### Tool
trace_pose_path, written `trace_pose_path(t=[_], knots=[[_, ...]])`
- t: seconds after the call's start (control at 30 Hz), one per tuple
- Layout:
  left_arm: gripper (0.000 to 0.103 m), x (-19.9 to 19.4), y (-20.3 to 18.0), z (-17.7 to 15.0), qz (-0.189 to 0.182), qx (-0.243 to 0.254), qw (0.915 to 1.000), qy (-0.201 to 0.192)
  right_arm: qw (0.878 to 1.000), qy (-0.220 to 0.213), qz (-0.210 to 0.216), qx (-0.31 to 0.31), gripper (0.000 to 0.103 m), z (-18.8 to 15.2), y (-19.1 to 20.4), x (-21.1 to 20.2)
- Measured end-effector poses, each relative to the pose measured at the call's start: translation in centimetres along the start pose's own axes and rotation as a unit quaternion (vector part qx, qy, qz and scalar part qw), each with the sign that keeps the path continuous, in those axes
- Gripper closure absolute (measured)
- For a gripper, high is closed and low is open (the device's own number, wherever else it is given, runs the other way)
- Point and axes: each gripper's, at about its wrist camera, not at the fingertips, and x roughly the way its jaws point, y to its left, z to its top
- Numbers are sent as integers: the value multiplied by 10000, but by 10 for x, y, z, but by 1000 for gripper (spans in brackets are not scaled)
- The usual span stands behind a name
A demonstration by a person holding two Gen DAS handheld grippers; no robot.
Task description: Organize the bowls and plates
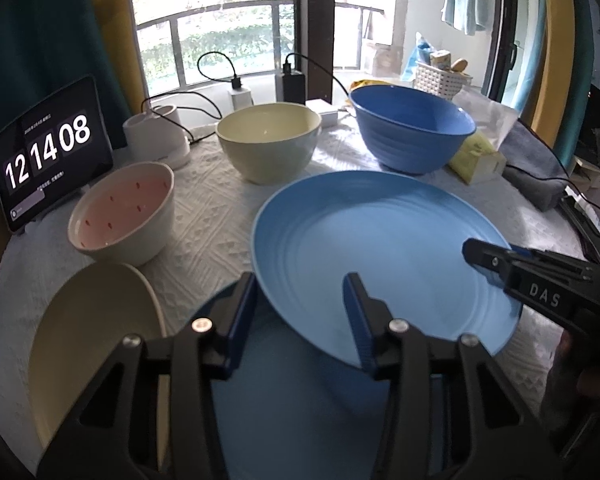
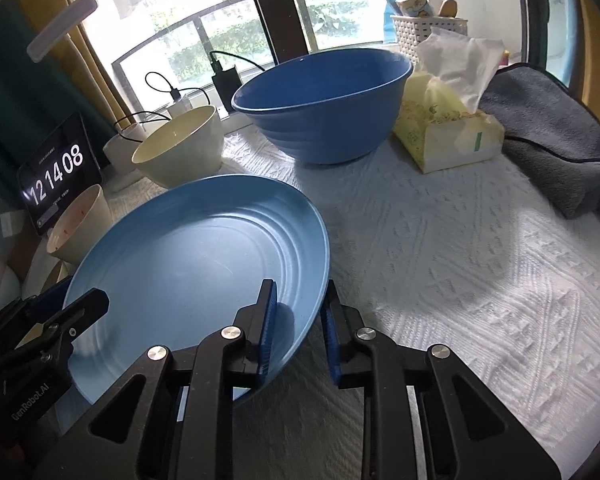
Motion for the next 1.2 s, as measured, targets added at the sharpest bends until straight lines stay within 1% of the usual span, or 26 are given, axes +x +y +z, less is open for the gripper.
trace_pose_path(t=[0.37,0.73,0.97,1.2], knots=[[57,-24,0,-8,-100,-1,9998,-170,9998,-171,-74,-34,79,-9,6,-24],[57,-49,3,-24,-147,-16,9994,-317,9993,-327,-112,-119,79,-23,15,-50],[57,-61,3,-35,-181,-16,9992,-347,9991,-373,-148,-126,79,-34,20,-63],[57,-62,-2,-45,-233,7,9994,-247,9989,-392,-203,-123,79,-44,19,-71]])
